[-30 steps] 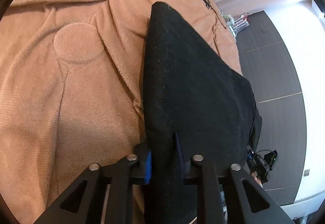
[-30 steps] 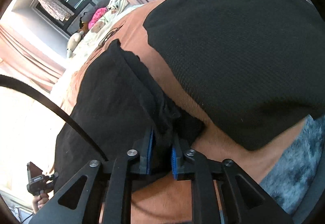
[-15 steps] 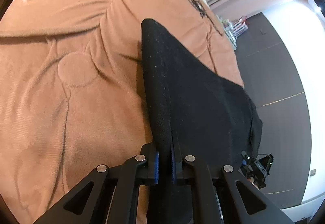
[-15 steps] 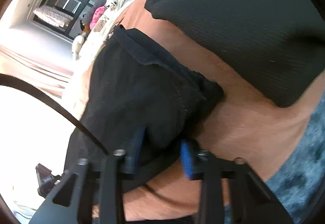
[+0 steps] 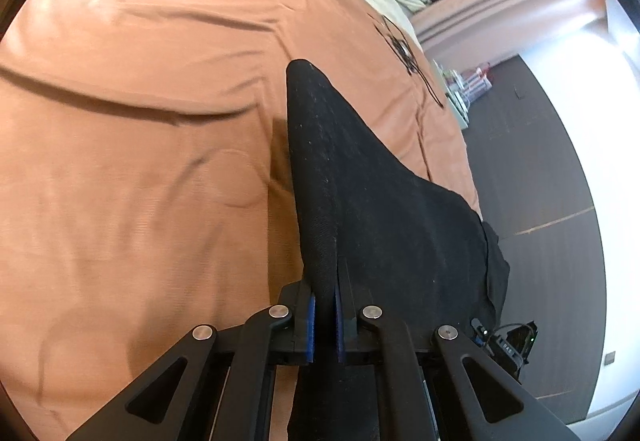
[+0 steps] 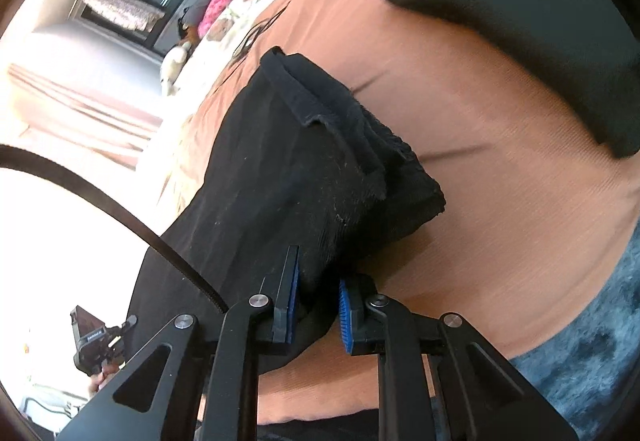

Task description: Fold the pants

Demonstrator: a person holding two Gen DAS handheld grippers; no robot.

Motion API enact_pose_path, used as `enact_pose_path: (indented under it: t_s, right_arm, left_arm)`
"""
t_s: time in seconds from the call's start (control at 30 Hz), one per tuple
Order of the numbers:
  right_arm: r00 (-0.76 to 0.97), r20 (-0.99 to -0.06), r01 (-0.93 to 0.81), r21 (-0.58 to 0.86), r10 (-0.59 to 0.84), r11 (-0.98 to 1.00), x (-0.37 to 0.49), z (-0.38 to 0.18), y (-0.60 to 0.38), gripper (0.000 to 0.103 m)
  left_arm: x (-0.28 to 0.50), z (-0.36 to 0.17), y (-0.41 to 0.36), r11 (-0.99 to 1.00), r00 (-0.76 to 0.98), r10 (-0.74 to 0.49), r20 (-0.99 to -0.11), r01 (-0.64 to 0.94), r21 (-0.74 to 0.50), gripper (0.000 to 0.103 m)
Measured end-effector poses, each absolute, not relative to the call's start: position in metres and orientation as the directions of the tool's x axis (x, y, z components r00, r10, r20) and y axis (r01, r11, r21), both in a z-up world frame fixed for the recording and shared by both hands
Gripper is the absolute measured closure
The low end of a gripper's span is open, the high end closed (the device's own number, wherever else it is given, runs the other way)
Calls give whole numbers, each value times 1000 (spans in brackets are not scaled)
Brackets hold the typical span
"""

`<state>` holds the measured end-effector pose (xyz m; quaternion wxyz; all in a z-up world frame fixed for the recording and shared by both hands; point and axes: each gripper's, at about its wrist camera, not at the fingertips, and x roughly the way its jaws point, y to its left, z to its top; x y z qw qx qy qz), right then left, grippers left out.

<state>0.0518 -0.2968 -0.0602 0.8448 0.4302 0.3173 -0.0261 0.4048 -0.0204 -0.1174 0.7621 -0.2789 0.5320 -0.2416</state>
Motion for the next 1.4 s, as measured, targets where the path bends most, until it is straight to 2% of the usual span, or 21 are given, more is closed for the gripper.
enact_pose_path:
  t_s: [0.4, 0.73, 0.8, 0.83, 0.87, 0.93, 1.2, 1.33, 1.4]
  right_arm:
    - [722, -604, 221, 663, 337, 716, 116, -48, -252, 90]
    - [621, -639, 94, 636, 454, 766, 179, -43, -243, 89]
    - [611, -652, 93, 623, 450, 776, 176, -44, -251, 84]
    - [607, -662, 102, 614, 440, 783, 175, -45, -259, 78]
    - [603, -660, 102, 621, 448, 777, 173, -46, -265, 64]
    - [614, -634, 83, 644, 470, 760, 165, -47, -285, 53]
    - [710, -517, 11, 687, 478, 727, 149, -34, -379, 53]
    - [730, -466, -8, 725, 500, 689, 177, -34, -424, 53]
    - [727, -448, -26, 740, 521, 673, 196, -35, -439, 53]
  left_arm:
    - [390, -113, 95, 732, 410, -621, -668, -1, -681, 96]
    - [383, -121, 150, 740, 453, -566, -689, -90, -667, 95]
    - [382, -135, 146, 767, 414, -541, -732, -115, -632, 92]
    - [383, -138, 144, 783, 402, -520, -754, -129, -609, 89]
    - [382, -142, 141, 806, 390, -486, -782, -146, -574, 85]
    - [379, -145, 140, 825, 383, -452, -805, -163, -541, 79]
    - [362, -133, 142, 842, 401, -384, -832, -219, -494, 65]
    - [350, -125, 145, 841, 415, -358, -836, -245, -482, 55]
    - [346, -122, 142, 848, 413, -346, -843, -248, -469, 54]
